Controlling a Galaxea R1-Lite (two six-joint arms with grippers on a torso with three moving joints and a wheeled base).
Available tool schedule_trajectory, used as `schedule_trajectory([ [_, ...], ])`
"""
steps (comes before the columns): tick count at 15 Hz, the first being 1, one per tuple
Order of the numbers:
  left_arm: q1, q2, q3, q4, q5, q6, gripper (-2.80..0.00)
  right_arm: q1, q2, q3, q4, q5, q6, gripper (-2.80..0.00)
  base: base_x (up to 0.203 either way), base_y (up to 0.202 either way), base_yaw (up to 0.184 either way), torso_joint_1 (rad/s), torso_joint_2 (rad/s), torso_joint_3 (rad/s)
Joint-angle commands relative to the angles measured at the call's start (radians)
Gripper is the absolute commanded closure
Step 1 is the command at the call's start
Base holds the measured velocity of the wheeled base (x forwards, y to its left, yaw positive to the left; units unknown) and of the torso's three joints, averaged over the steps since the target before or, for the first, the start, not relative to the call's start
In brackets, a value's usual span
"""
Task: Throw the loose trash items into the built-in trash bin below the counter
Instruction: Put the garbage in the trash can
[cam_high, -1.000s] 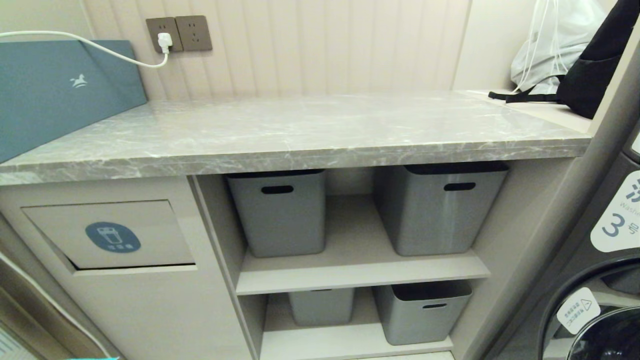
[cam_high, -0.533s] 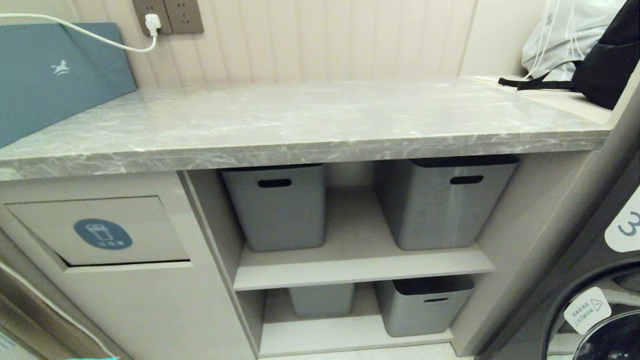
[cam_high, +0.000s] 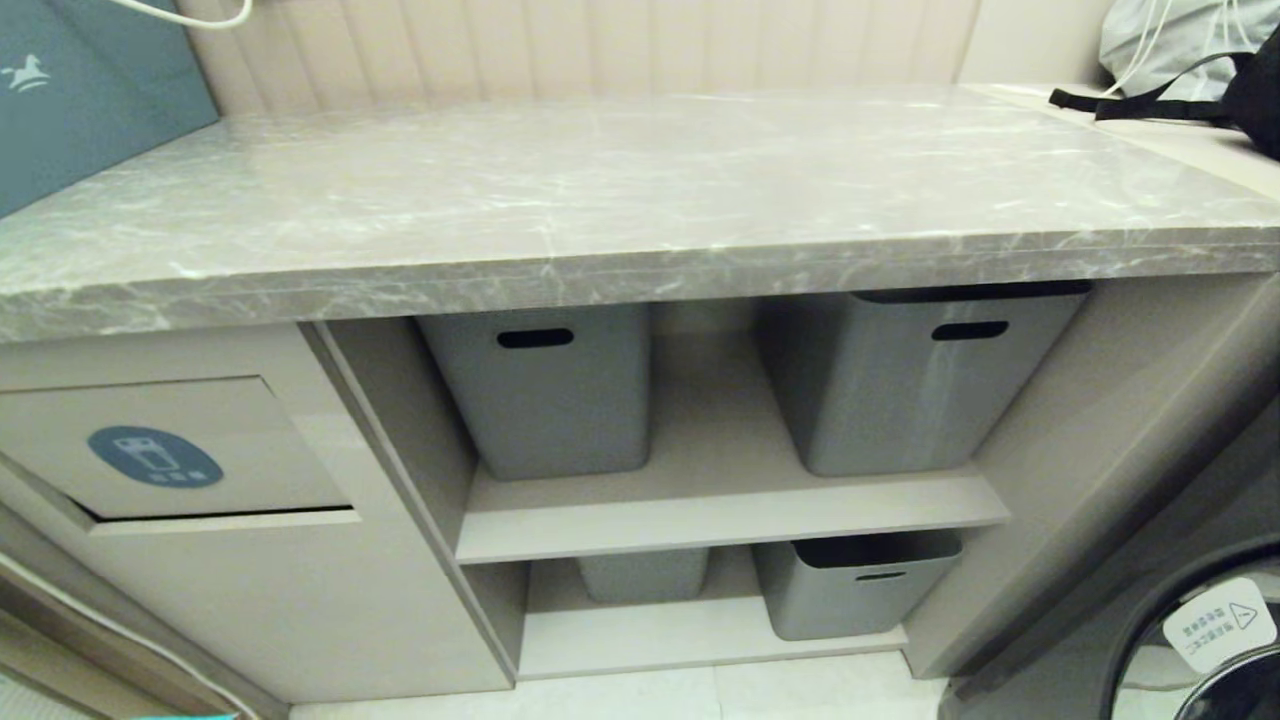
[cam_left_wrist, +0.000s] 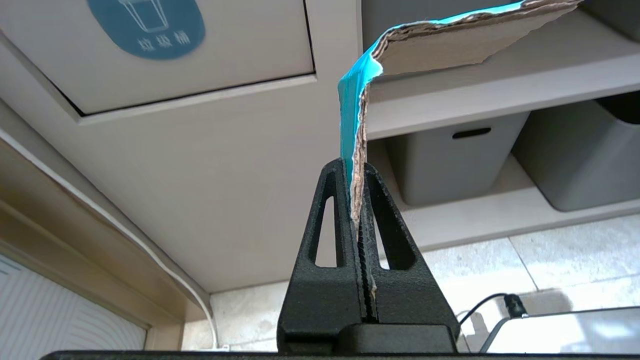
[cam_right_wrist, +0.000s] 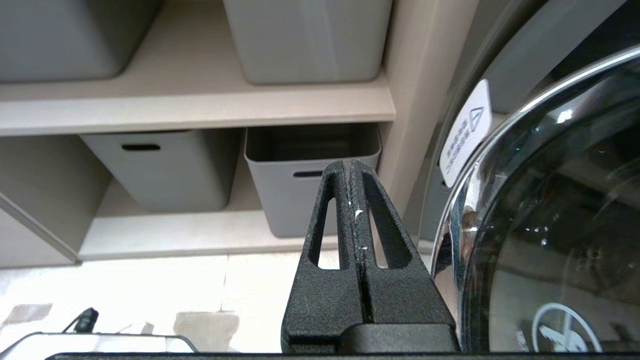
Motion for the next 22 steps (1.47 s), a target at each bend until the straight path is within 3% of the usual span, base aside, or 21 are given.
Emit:
schedule_trajectory([
  [1, 0.0, 0.0, 0.002, 0.0, 0.0, 0.001, 0.0, 0.0, 0.0, 0.0, 0.0, 0.0, 0.0, 0.0, 0.0, 0.0, 0.0, 0.006, 0.0, -0.192],
  [8, -0.001, 0.0, 0.002, -0.003, -0.019, 0.031, 0.0, 0.001, 0.0, 0.0, 0.0, 0.0, 0.0, 0.0, 0.0, 0.0, 0.0, 0.002, 0.0, -0.058],
  [9, -0.001, 0.0, -0.011, 0.006, -0.023, 0.008, 0.0, 0.0, 0.0, 0.0, 0.0, 0.0, -0.002, 0.0, 0.0, 0.0, 0.0, 0.0, 0.0, 0.0],
  [12, -0.003, 0.098, -0.028, 0.008, 0.035, -0.13, 0.0, 0.0, 0.0, 0.0, 0.0, 0.0, 0.0, 0.0, 0.0, 0.0, 0.0, 0.0, 0.0, 0.0],
  [15, -0.026, 0.271, -0.076, 0.013, 0.067, -0.42, 0.0, 0.0, 0.0, 0.0, 0.0, 0.0, 0.0, 0.0, 0.0, 0.0, 0.0, 0.0, 0.0, 0.0],
  [16, -0.032, 0.312, -0.082, 0.015, 0.074, -0.488, 0.0, 0.001, 0.0, 0.0, 0.0, 0.0, -0.001, 0.0, 0.0, 0.0, 0.0, 0.0, 0.0, 0.0],
  [18, -0.033, 0.371, -0.087, 0.017, 0.104, -0.536, 0.0, 0.001, 0.0, 0.0, 0.0, 0.0, -0.001, 0.0, 0.0, 0.0, 0.0, 0.0, 0.0, 0.0],
  [19, -0.014, 0.408, -0.097, 0.012, 0.107, -0.513, 0.0, 0.0, 0.0, 0.0, 0.0, 0.0, 0.0, 0.0, 0.0, 0.0, 0.0, 0.0, 0.0, 0.0],
  [22, 0.121, 0.638, -0.208, -0.02, 0.064, -0.496, 0.0, 0.001, 0.0, 0.0, 0.0, 0.0, 0.0, 0.0, 0.0, 0.0, 0.0, 0.0, 0.0, 0.0],
])
